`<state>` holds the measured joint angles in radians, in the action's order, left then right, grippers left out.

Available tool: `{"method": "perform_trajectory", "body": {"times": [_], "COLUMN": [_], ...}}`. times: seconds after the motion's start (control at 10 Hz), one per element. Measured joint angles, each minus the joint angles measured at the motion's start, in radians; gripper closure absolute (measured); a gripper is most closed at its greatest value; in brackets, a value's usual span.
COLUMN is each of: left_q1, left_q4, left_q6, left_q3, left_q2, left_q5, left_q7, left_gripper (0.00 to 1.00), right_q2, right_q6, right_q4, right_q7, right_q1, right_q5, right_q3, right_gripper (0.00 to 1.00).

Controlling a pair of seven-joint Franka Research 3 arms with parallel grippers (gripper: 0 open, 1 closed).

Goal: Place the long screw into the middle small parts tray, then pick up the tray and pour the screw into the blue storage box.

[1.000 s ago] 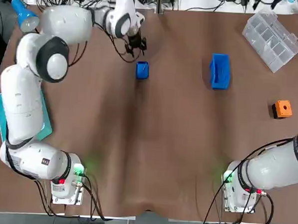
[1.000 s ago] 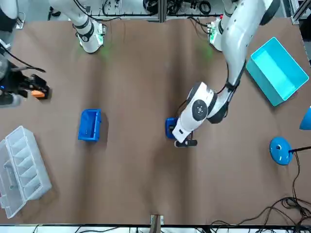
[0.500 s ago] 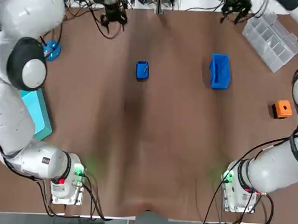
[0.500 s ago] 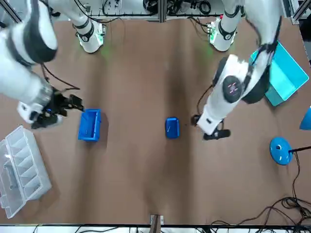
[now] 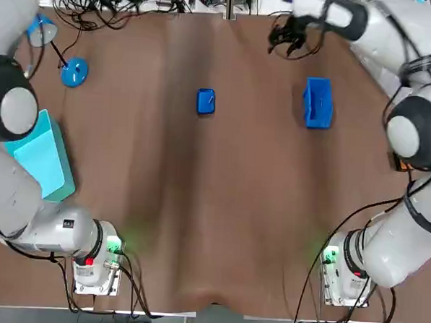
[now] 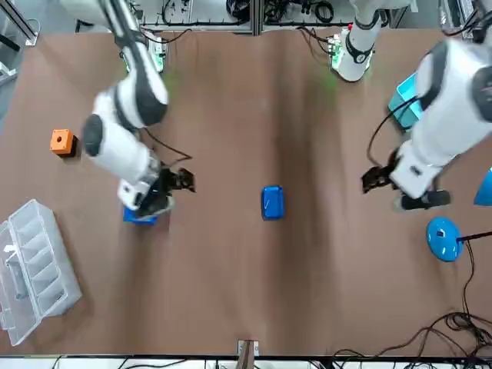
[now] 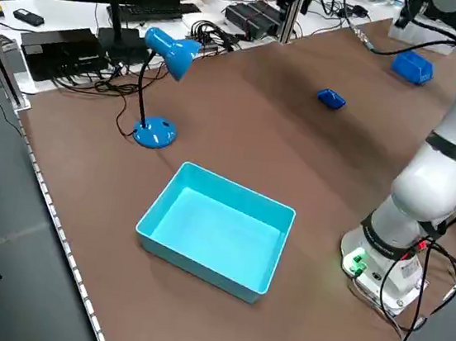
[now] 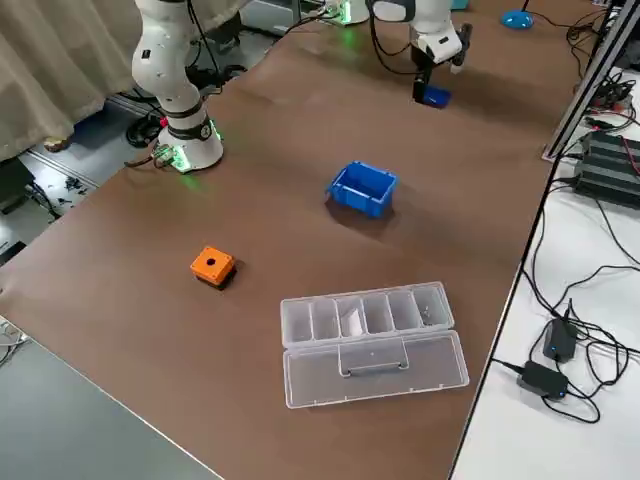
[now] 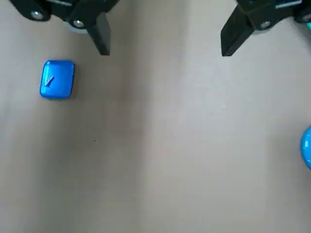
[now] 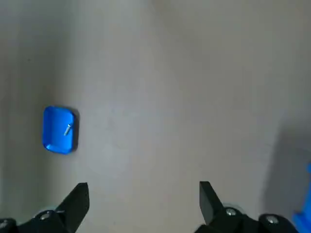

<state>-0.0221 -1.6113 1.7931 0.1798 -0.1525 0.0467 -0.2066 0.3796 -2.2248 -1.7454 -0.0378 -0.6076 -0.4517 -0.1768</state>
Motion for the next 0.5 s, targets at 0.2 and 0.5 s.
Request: {"method": "perform_trajectory", "body": {"times": [0.2,0.5], "left_q1": [0.010,0.035], "left_q4": [-0.001,-0.013], "left_q6": [-0.106,-0.216], "left_q3": [-0.085,-0.165], "left_q2": [0.085,0.185], "left_q5": [0.015,0.015], "left_q7": [0.109,0.161], "left_gripper": [0.00,0.00], "right_q2": [0.096,0.256], "right_q6": [-0.120,-0.299], "right_q4": [0.026,0.066], "right_q7": [-0.018,-0.074], "right_q1": [-0.092,-0.219], "right_q5": [-0.103,-0.190], "right_q3": [0.000,0.001], "right_gripper": [0.07,0.20]}}
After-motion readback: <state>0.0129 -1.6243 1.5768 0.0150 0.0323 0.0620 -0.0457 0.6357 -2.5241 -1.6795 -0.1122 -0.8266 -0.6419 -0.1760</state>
